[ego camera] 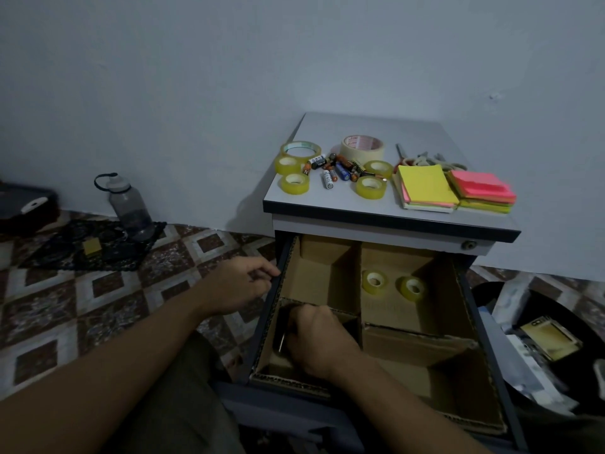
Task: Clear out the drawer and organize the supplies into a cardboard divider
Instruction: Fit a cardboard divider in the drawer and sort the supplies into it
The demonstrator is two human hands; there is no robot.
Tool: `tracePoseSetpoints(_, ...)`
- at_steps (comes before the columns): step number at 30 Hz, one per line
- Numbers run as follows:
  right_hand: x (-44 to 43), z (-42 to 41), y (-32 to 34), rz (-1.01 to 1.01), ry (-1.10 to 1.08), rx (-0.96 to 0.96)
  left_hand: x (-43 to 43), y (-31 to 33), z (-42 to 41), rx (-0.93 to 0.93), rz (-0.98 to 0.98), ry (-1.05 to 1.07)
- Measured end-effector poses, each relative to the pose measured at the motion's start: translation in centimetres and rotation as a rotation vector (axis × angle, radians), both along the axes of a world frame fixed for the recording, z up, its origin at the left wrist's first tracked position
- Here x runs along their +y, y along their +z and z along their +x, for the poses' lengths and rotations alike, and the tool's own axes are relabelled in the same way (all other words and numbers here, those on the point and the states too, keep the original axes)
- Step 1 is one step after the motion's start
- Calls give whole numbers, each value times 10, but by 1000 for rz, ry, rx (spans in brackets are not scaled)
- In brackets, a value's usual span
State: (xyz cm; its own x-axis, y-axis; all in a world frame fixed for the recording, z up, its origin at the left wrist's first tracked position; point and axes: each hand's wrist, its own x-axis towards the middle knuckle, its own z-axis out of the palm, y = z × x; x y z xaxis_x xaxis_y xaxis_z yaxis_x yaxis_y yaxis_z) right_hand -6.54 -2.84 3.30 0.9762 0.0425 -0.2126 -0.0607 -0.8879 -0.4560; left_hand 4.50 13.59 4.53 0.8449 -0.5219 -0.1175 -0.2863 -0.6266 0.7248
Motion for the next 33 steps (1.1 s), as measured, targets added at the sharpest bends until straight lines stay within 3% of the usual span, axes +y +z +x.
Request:
tracePoseSetpoints(6,-18,-6,6,-35,128,207,0,1,-1,-16,-10,13)
tracePoseSetpoints(14,-22,-9,21,43,163,184,-2,5,-7,-102,58,5)
tracePoseSetpoints(18,-34,-12,52,138,188,199,-9,18,-12,-197,-20,52)
tracePoseSetpoints(21,-52,-10,82,219,191,117,-17,38,-10,-251,-118,59)
tracePoseSetpoints(26,-97,16,126,136,119,-99,-29,79,10,-384,-218,63)
tracePoseSetpoints(33,-149,76,167,31,-40,-384,-63,117,77,-501,-89,85)
